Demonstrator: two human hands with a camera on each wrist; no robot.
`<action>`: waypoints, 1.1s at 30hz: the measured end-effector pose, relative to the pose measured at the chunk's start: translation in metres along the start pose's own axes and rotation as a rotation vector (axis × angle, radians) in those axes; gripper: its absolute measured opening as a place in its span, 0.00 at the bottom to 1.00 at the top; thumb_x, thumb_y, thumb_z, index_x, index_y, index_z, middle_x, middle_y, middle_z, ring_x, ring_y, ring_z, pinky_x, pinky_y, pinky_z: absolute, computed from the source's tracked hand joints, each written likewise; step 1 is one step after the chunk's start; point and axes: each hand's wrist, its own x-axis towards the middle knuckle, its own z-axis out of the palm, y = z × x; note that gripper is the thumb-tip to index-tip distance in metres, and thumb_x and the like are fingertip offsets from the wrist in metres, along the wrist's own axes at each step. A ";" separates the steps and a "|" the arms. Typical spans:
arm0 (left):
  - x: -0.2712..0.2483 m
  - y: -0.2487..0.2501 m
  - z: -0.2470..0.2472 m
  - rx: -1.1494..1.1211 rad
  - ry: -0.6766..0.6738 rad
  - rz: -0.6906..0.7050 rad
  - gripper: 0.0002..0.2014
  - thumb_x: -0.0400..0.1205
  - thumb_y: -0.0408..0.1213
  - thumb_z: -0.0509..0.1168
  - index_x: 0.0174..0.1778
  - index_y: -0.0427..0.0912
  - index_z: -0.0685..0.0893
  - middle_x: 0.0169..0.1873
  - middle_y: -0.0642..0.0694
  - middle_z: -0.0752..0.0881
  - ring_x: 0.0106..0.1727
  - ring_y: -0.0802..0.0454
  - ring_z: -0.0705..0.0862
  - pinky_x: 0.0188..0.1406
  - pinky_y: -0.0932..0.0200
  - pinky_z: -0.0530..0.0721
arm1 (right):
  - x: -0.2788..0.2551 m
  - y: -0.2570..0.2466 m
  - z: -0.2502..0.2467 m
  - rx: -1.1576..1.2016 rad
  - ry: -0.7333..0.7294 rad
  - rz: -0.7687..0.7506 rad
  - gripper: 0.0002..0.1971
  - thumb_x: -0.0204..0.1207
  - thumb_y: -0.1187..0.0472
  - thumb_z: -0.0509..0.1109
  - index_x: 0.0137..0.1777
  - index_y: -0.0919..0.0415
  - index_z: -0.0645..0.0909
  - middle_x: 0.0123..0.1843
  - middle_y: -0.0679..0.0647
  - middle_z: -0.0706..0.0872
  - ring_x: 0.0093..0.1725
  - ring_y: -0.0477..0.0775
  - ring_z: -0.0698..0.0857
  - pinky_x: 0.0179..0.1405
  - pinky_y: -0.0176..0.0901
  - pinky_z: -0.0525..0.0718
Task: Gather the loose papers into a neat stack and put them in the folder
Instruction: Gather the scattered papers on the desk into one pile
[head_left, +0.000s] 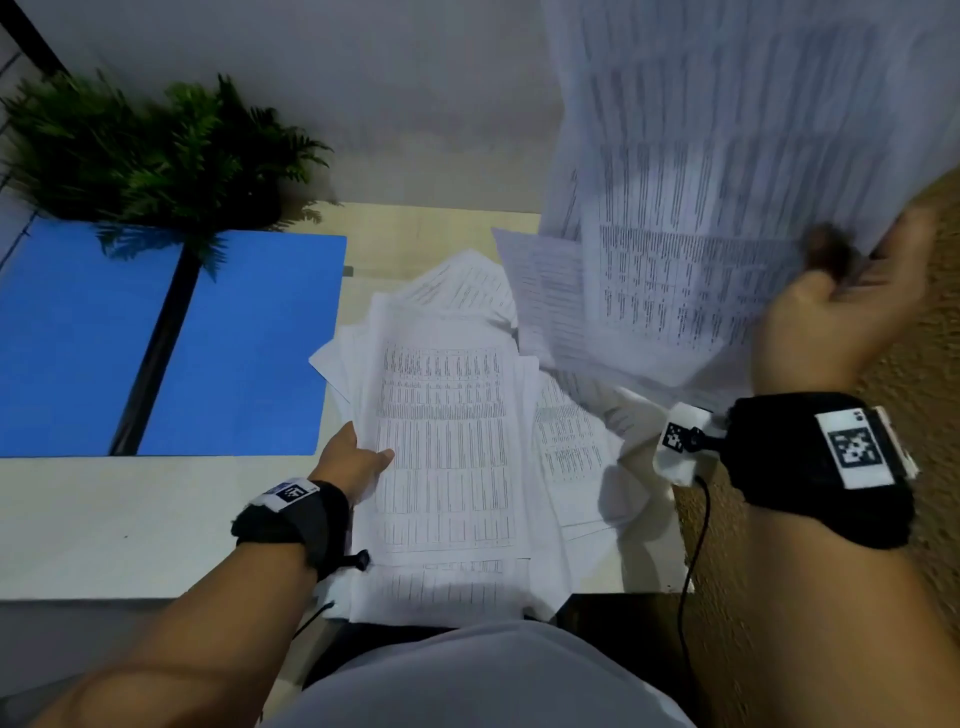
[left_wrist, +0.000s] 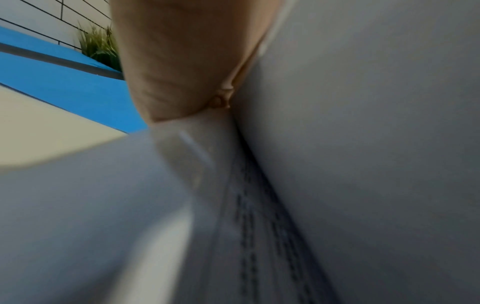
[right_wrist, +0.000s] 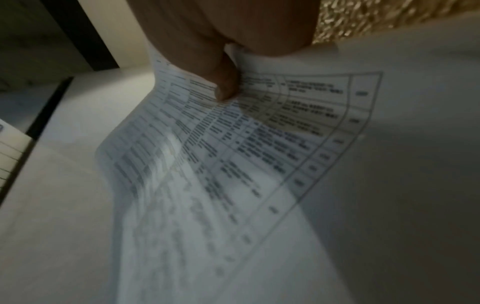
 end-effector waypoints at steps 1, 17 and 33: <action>-0.003 0.002 0.000 -0.008 -0.003 0.021 0.25 0.80 0.27 0.68 0.73 0.41 0.74 0.67 0.42 0.83 0.66 0.40 0.83 0.67 0.45 0.80 | 0.001 -0.001 0.001 0.034 0.010 -0.010 0.18 0.69 0.76 0.54 0.57 0.65 0.75 0.51 0.57 0.85 0.57 0.53 0.86 0.64 0.47 0.82; -0.047 0.020 -0.004 -0.514 -0.131 -0.056 0.40 0.66 0.82 0.53 0.65 0.62 0.84 0.65 0.52 0.87 0.67 0.46 0.85 0.72 0.38 0.76 | -0.157 0.092 0.030 -0.296 -0.069 0.862 0.16 0.82 0.69 0.59 0.69 0.63 0.73 0.65 0.63 0.82 0.57 0.58 0.82 0.55 0.42 0.77; -0.006 0.018 -0.007 0.179 0.095 0.079 0.15 0.89 0.40 0.56 0.69 0.41 0.79 0.59 0.44 0.84 0.57 0.43 0.82 0.58 0.52 0.79 | -0.110 0.127 0.015 -0.434 -0.627 0.922 0.12 0.80 0.74 0.56 0.55 0.64 0.79 0.54 0.61 0.83 0.56 0.63 0.82 0.45 0.39 0.75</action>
